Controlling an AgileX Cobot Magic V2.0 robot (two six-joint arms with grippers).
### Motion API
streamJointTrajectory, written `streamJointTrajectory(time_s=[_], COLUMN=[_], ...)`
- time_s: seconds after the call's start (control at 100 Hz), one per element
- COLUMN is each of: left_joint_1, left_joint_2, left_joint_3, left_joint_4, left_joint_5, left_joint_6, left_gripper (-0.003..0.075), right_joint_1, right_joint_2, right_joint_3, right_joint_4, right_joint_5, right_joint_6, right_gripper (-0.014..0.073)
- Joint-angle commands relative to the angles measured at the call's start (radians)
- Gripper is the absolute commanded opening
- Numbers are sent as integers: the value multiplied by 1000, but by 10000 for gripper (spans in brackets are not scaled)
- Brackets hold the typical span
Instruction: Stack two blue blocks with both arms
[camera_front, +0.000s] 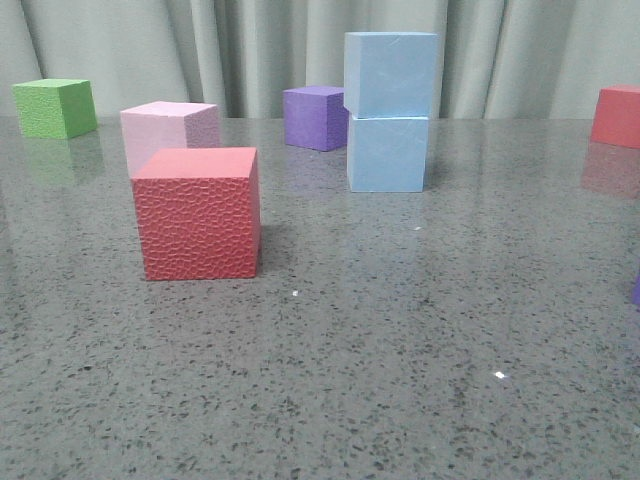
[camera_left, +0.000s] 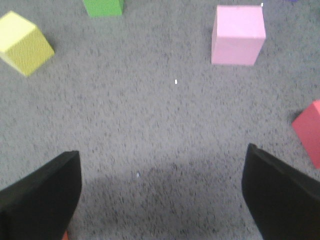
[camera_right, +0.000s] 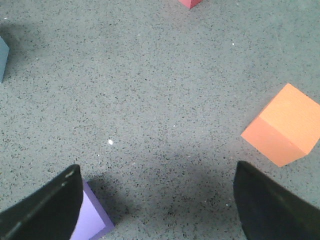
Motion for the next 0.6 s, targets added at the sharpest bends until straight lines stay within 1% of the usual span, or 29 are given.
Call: streamJointTrajectory(time_s=[0.0, 0.24, 0.43, 0.59], left_joint_1=[2, 2, 2, 2], left_joint_2=[-61, -178, -191, -191], left_joint_3=[28, 98, 98, 98], left_joint_4=[-5, -5, -5, -5], left_joint_5=[-89, -91, -93, -97], left_joint_6=[-25, -52, -58, -58], left_gripper=[618, 618, 618, 618], right_joint_1=[-7, -7, -7, -7], right_joint_2=[-30, -133, -184, -193], right_joint_3=[-6, 69, 122, 132], right_joint_4=[-14, -14, -14, -13], right_joint_5=[-67, -73, -61, -51], right_joint_6=[-7, -7, -7, -7], right_gripper=[609, 609, 609, 609])
